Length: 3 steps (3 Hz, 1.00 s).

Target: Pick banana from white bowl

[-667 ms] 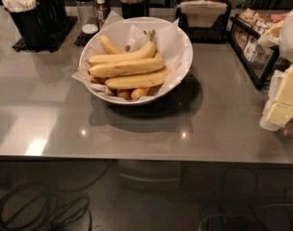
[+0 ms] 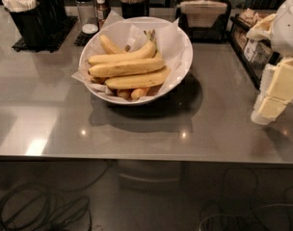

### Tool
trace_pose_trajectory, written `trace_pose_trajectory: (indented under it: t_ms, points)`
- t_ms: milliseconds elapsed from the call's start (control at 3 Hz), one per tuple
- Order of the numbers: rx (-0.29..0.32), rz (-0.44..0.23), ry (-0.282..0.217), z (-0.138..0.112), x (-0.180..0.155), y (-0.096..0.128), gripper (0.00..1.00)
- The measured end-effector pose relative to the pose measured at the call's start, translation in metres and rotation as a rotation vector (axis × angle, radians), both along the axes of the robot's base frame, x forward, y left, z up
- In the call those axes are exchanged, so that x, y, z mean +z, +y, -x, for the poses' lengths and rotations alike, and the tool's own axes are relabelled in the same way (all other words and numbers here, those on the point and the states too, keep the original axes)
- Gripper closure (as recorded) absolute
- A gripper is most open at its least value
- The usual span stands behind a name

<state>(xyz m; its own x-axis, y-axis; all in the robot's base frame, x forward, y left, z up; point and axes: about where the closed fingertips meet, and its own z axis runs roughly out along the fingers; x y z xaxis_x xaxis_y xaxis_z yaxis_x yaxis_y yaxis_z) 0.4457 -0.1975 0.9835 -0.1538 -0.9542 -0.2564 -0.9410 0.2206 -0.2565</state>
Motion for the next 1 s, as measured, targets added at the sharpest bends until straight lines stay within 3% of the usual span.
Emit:
trace_pose_trajectory:
  t_ms: [667,1000]
  points:
    - [0.333,-0.228,0.023,-0.030,0.020,0.104,0.00]
    - [0.336,-0.245,0.011,-0.031,0.025,0.108,0.00]
